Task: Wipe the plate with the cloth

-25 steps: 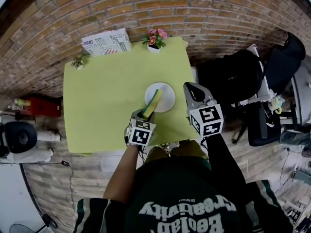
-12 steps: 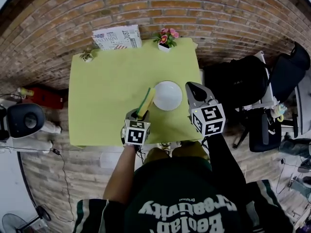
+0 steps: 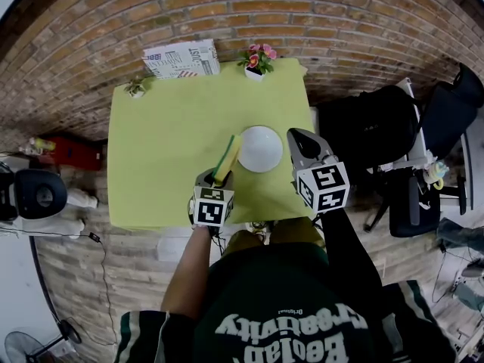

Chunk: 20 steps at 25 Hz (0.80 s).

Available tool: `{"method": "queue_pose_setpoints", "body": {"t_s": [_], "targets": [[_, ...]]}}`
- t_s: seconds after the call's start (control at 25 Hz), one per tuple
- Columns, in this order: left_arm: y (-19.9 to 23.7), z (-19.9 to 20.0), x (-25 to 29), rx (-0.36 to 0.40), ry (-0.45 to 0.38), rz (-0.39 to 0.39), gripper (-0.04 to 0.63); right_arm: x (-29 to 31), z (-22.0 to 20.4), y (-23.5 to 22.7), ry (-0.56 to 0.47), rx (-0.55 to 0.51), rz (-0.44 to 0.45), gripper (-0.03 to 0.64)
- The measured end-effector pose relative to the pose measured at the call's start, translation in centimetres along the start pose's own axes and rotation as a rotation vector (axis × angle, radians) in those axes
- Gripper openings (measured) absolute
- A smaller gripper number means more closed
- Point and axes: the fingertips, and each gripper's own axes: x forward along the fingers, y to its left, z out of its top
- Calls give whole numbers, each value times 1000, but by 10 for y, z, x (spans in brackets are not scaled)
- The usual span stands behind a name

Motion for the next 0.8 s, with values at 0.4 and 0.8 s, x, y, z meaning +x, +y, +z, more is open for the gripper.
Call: {"method": "queue_pose_setpoints", "body": {"t_s": [0.4, 0.8], "targets": [[-63, 34, 6, 26, -30, -64, 130, -11, 3, -27, 2, 4, 33, 14], [-126, 32, 28, 60, -10, -101, 130, -25, -5, -51, 1, 1, 81, 14]]}}
